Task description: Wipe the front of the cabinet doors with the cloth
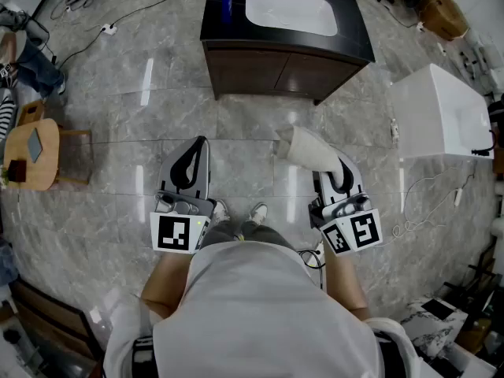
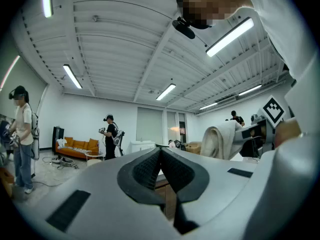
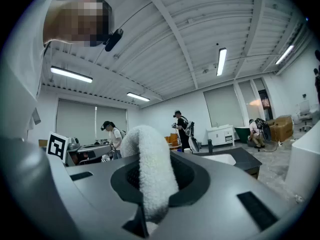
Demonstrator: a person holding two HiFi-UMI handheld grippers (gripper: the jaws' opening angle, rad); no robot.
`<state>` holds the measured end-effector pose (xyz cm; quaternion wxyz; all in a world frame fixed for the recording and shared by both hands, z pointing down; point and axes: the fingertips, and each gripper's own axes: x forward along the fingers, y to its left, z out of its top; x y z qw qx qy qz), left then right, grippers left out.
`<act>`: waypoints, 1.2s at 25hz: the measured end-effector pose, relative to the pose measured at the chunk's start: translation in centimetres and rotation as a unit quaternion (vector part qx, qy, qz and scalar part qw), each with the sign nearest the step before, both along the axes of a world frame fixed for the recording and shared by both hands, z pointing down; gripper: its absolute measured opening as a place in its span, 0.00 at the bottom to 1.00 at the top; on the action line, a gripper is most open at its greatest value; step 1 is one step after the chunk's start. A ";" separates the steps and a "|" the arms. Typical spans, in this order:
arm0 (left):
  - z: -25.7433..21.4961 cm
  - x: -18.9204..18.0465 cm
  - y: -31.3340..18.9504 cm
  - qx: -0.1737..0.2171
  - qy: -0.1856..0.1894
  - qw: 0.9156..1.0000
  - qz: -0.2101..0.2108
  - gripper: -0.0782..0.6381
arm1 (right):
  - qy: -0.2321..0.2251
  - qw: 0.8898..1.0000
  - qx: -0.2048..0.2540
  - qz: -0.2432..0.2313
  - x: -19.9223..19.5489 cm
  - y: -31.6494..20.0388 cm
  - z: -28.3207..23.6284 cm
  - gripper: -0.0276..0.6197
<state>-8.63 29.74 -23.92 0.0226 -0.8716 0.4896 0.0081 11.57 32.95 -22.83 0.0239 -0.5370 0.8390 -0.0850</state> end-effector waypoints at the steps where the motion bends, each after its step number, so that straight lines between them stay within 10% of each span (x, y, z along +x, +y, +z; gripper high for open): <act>1: 0.1 0.4 0.3 -0.002 -0.001 1.000 0.000 0.12 | -0.002 1.000 0.004 -0.004 0.2 -0.1 -0.2 0.15; 19: 0.9 1.3 1.4 -0.002 -0.032 0.996 -0.089 0.12 | -0.015 0.997 -0.008 -0.079 2.9 -2.5 2.8 0.15; 30: 1.8 -0.9 -10.4 0.002 0.002 0.999 -0.041 0.12 | 0.008 0.999 -0.032 -0.030 1.0 -11.5 3.5 0.15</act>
